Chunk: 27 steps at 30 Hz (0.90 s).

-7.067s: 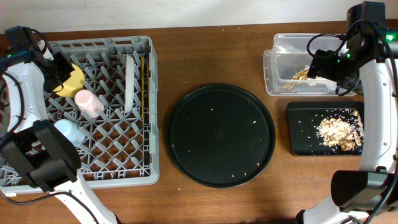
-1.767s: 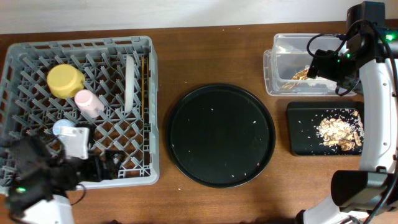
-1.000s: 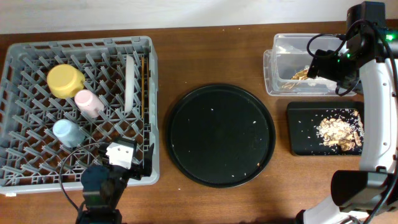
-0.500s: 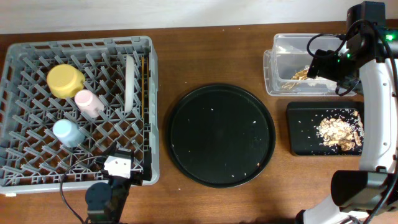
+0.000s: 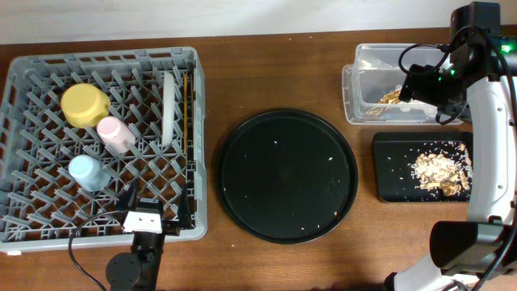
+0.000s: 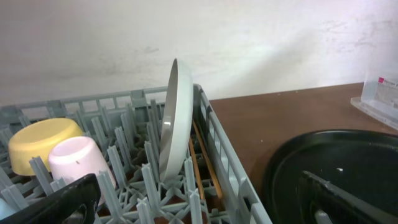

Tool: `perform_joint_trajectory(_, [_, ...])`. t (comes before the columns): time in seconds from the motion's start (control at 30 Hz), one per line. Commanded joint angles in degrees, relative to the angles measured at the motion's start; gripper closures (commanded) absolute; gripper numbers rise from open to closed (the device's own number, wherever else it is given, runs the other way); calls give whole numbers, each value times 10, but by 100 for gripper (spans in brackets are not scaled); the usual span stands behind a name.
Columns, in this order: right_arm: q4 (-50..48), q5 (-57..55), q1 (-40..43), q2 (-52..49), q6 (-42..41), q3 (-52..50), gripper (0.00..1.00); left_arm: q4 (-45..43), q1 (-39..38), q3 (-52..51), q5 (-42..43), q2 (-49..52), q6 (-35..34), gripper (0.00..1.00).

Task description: Sort waste into correct bins and load items into the dishwasher rack

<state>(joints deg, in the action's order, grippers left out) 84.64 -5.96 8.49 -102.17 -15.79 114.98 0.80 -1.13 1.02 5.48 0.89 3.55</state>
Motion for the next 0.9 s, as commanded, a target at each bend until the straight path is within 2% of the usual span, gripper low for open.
perform_joint_trajectory(0.0, [0, 1, 2, 5, 3, 7, 2, 2, -2, -5, -21, -6, -5, 1])
perform_joint_trajectory(0.2, [0, 1, 2, 5, 3, 7, 1, 23, -2, -5, -69, -6, -5, 1])
perform_joint_trajectory(0.87, [0, 1, 2, 5, 3, 7, 1, 40, -2, -5, -68, -6, 12, 1])
